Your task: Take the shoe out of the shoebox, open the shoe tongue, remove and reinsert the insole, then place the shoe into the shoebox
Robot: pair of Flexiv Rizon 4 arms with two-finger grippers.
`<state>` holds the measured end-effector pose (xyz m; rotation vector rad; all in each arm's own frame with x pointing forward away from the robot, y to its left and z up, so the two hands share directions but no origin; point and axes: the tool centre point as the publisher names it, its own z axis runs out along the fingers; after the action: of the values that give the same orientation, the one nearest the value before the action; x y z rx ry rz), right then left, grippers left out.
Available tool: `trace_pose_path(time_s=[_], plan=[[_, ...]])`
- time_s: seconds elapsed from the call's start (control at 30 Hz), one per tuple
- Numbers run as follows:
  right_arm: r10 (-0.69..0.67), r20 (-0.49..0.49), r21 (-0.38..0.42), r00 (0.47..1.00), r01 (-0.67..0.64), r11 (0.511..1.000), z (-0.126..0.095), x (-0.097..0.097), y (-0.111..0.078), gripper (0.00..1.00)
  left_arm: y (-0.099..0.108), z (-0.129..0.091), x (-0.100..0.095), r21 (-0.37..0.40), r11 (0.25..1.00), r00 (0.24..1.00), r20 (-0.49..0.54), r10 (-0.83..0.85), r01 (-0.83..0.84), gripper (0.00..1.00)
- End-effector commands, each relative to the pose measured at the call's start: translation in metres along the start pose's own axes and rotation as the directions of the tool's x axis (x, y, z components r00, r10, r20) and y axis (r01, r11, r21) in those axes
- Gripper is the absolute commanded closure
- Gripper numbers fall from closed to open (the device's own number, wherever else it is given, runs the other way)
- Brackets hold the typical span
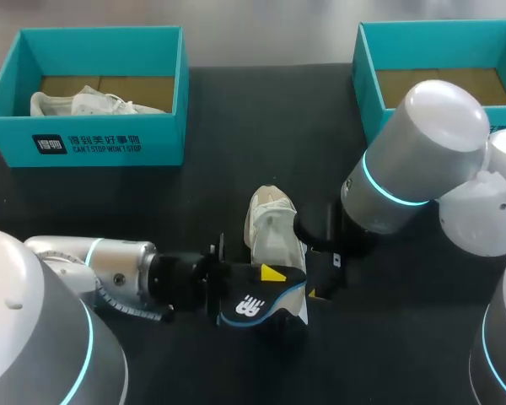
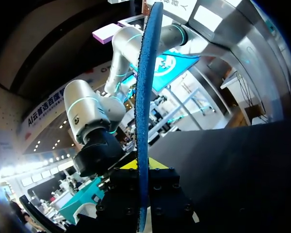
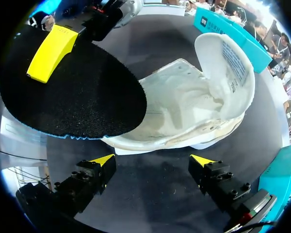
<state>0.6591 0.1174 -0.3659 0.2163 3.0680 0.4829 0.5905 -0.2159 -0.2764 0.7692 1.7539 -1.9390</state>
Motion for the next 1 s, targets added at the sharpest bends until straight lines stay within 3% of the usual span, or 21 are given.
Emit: trace_pose_path(time_s=[0.03, 1.0], plan=[[0.0, 0.001, 0.001, 1.0, 0.0, 1.0, 0.001, 0.001, 0.0, 0.0, -0.002, 0.001, 0.001, -0.019, 1.0, 1.0, -0.001, -0.002, 0.002, 1.0], [0.0, 0.001, 0.001, 1.0, 0.0, 1.0, 0.001, 0.001, 0.0, 0.0, 0.016, -0.002, 0.005, -0.046, 0.999, 1.0, -0.017, -0.011, 0.01, 1.0]])
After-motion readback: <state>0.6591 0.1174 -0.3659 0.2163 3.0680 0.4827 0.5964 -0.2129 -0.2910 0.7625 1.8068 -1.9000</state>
